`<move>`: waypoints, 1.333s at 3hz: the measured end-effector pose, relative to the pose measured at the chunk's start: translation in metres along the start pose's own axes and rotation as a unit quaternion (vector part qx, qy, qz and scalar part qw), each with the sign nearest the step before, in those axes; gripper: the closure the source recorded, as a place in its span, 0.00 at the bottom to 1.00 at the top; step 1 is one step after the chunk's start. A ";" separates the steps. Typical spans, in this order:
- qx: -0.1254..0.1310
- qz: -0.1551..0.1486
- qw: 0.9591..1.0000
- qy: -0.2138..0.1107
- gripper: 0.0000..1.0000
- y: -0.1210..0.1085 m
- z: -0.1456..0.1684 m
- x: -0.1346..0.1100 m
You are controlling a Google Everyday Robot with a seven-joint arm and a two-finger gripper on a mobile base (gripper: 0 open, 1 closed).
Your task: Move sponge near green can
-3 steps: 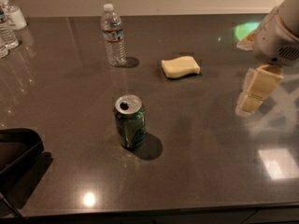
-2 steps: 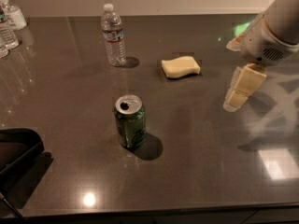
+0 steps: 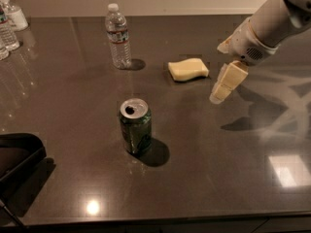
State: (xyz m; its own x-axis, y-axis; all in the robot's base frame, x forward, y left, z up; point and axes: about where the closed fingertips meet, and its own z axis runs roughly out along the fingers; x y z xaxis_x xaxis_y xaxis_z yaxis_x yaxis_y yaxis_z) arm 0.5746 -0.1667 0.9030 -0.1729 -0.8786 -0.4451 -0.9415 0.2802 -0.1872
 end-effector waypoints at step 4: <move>-0.019 0.021 0.999 -0.024 0.00 -0.068 0.087 -0.028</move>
Offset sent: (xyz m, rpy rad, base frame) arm 0.0859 0.0311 -0.0487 0.0865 0.0353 -0.0261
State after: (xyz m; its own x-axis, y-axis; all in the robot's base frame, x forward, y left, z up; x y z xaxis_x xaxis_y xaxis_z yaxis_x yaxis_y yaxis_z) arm 0.6684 -0.1277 0.8520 -0.1982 -0.8464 -0.4942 -0.9443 0.3000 -0.1351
